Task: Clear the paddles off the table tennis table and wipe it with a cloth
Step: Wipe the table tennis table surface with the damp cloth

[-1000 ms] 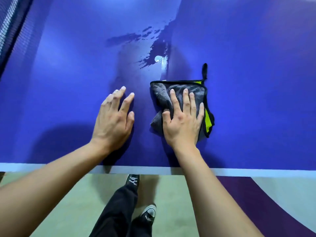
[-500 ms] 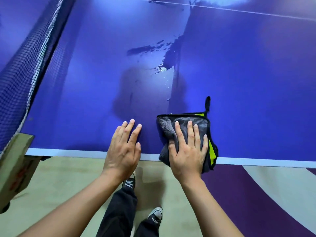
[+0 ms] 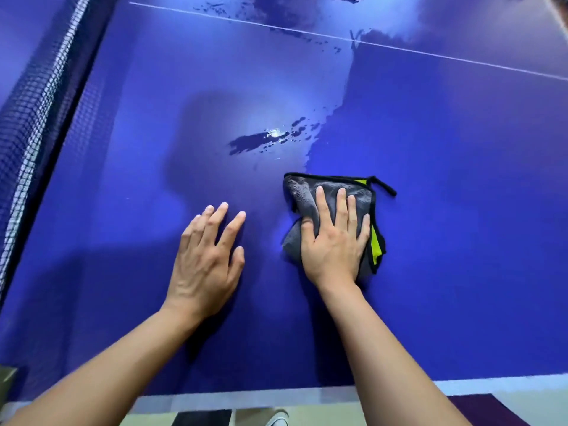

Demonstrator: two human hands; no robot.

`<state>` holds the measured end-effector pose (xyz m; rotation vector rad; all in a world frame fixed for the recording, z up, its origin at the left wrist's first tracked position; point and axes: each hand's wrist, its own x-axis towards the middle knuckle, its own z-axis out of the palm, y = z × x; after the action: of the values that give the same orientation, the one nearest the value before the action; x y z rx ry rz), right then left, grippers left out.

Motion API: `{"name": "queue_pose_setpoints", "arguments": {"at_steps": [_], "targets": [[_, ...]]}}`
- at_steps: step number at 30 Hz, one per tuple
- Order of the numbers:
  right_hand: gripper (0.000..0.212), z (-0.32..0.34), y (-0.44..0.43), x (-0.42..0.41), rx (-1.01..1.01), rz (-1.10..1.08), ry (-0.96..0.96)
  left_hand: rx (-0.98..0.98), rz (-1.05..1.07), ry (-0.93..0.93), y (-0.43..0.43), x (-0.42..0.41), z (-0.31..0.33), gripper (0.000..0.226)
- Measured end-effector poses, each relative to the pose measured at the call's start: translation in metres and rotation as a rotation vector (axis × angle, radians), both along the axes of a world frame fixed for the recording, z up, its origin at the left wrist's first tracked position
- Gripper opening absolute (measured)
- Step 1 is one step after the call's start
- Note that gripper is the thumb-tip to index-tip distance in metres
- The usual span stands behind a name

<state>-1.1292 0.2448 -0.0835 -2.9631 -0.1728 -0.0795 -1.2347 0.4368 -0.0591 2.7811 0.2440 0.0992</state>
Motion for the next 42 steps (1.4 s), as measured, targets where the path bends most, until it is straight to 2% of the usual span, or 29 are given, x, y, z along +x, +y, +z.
{"name": "queue_pose_setpoints", "arguments": {"at_steps": [8, 13, 21, 27, 33, 42], "targets": [[0.064, 0.001, 0.023, 0.118, 0.008, -0.056, 0.011, 0.059, 0.049, -0.036, 0.078, 0.133, -0.003, 0.060], [0.062, 0.001, 0.032, 0.218, -0.015, -0.039, 0.032, 0.111, 0.111, -0.096, 0.114, 0.188, -0.011, 0.058], [0.061, 0.004, 0.071, 0.379, 0.001, 0.012, 0.041, 0.108, 0.160, -0.031, 0.119, 0.197, -0.019, 0.059], [0.062, 0.005, 0.121, 0.453, 0.033, 0.043, 0.063, 0.117, 0.159, -0.038, 0.121, 0.201, -0.022, 0.059], [0.061, 0.007, 0.129, 0.450, 0.015, 0.040, 0.100, 0.111, 0.157, -0.026, 0.120, 0.202, -0.020, 0.059], [0.062, 0.002, 0.150, 0.264, 0.005, 0.178, 0.041, 0.049, 0.161, -0.004, 0.120, 0.199, -0.014, 0.055]]}}
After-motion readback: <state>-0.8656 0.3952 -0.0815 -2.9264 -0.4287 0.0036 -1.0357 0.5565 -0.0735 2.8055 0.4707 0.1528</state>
